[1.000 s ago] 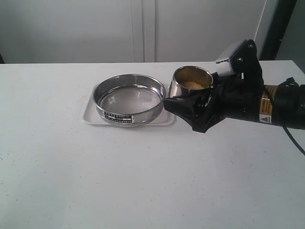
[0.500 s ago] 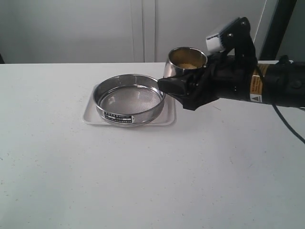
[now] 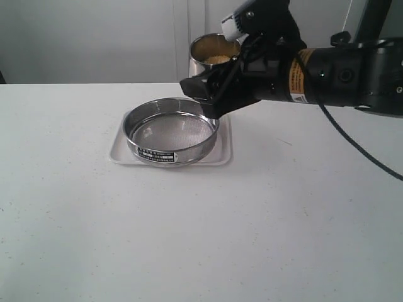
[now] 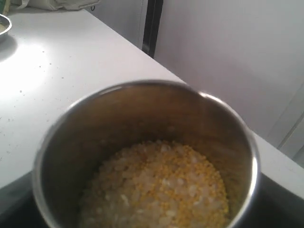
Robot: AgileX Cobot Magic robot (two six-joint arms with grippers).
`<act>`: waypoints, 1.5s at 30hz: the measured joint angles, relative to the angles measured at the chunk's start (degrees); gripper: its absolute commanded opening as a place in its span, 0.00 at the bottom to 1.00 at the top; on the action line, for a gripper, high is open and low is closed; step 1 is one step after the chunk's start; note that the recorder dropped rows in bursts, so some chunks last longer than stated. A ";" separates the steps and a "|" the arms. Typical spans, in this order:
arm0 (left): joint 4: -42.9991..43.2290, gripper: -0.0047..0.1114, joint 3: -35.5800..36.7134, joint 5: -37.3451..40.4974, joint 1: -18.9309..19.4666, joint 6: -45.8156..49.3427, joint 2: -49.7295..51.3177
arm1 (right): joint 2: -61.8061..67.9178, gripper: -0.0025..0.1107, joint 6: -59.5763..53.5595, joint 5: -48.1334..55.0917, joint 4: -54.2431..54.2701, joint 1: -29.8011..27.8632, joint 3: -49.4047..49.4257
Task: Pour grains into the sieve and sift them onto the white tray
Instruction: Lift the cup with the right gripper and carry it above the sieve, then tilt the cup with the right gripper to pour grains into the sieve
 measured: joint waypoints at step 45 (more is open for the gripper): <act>0.00 0.04 0.00 0.00 0.00 0.00 0.00 | 19.74 0.02 6.79 24.62 0.33 3.08 -20.41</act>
